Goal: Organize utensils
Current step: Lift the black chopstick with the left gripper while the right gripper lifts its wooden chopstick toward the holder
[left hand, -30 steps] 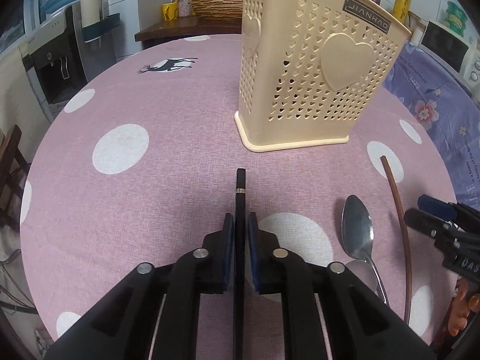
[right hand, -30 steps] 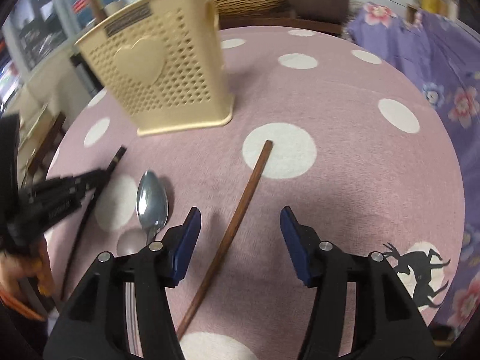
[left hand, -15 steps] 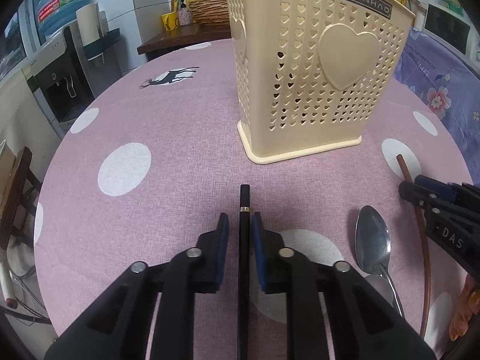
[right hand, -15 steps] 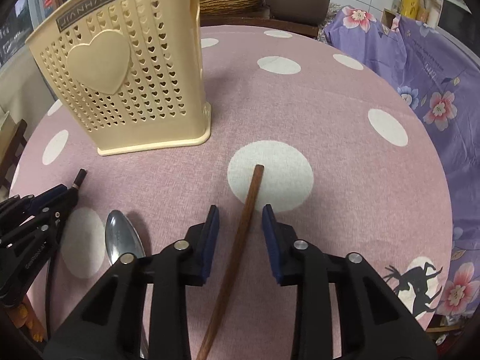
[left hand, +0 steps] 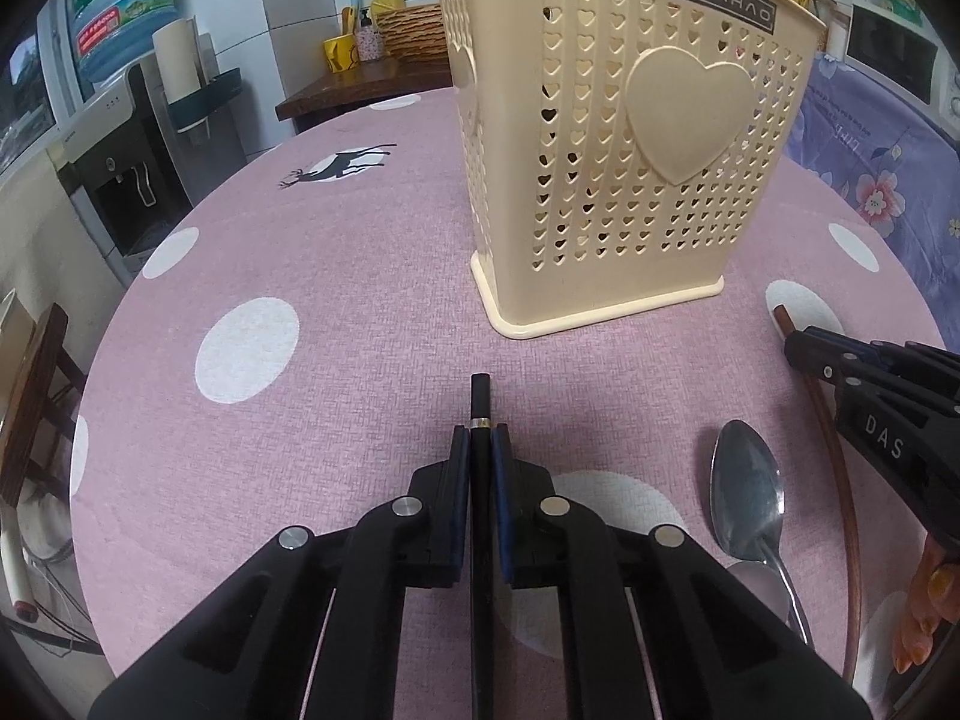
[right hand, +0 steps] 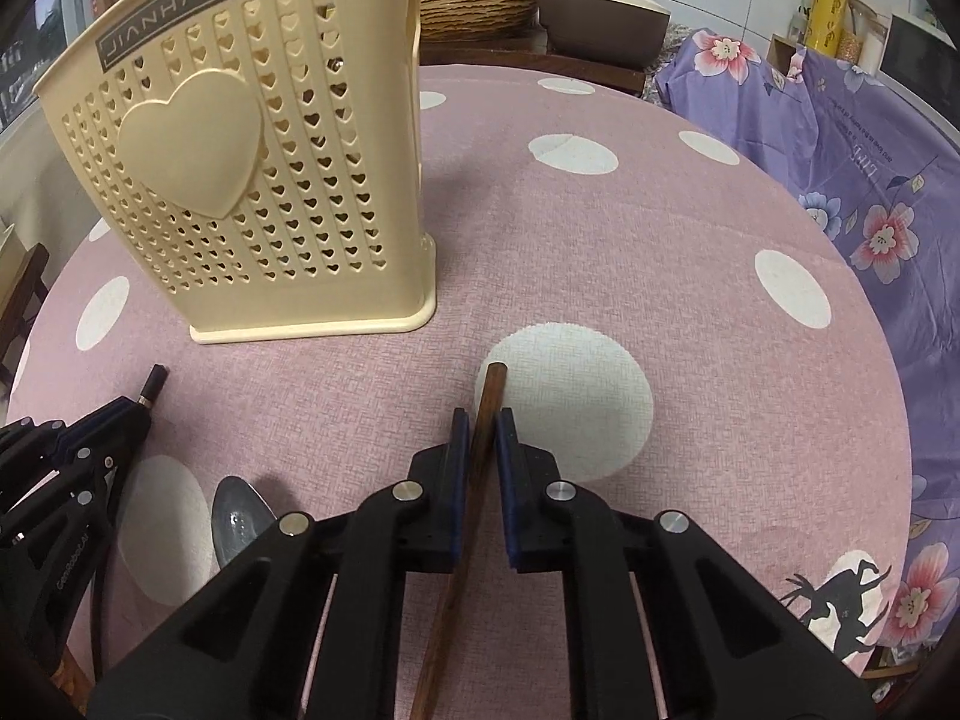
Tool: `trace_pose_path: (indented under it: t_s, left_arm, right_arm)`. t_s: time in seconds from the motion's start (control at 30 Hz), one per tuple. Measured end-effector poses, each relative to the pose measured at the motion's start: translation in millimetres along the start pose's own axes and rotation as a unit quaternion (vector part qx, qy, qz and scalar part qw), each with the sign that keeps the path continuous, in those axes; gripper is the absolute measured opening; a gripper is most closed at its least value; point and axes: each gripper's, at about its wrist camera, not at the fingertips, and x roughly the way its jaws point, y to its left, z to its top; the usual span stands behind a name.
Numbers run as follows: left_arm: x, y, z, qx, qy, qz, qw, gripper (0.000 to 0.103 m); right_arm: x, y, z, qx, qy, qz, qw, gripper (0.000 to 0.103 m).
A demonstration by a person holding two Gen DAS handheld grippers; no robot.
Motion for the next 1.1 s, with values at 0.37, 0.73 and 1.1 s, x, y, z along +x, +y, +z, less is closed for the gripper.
trace_pose_path:
  t_s: [0.37, 0.73, 1.1]
  left_arm:
    - [-5.6, 8.5, 0.2, -0.025, -0.01, -0.02, 0.9995, 0.009]
    - [-89.0, 32.2, 13.2, -0.058, -0.099, -0.067, 0.9911, 0.009]
    - [-161.5, 48.8, 35.8, -0.07, -0.187, -0.078, 0.9768, 0.009]
  right_arm:
    - [-17.9, -10.8, -0.5, 0.024, -0.027, 0.055, 0.998, 0.009]
    - [-101.3, -37.0, 4.3, 0.039, -0.113, 0.127, 0.985, 0.008]
    - [-187.6, -56.7, 15.9, 0.025, -0.204, 0.145, 0.968, 0.008]
